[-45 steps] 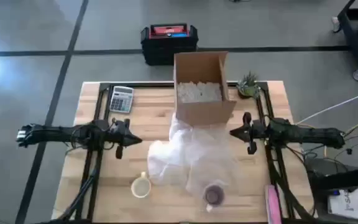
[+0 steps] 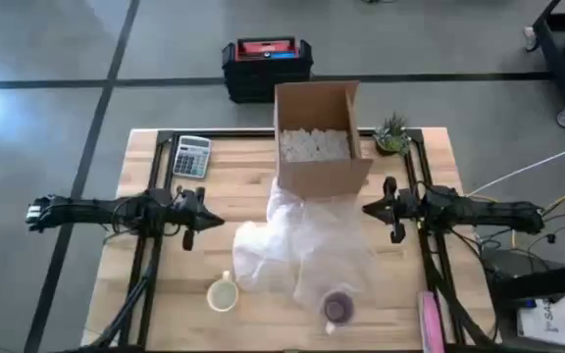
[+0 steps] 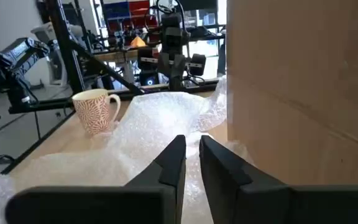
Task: Wrap mug
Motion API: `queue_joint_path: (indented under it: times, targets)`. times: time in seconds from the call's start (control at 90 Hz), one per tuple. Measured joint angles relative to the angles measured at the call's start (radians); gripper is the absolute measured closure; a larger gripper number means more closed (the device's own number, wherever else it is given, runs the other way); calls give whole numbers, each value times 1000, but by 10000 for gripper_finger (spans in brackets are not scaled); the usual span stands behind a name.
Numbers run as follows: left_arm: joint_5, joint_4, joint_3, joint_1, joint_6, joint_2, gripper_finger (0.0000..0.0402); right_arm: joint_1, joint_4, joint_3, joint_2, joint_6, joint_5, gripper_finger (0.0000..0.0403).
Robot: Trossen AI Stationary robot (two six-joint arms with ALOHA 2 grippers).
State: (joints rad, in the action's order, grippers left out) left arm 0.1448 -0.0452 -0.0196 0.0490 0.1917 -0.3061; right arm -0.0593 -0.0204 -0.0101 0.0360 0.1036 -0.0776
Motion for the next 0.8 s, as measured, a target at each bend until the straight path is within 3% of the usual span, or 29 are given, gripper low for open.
queue_joint_path:
  times: [0.8]
  targets:
    - [0,0,0,0,0,0,400,0,0,0,0,0,0,371]
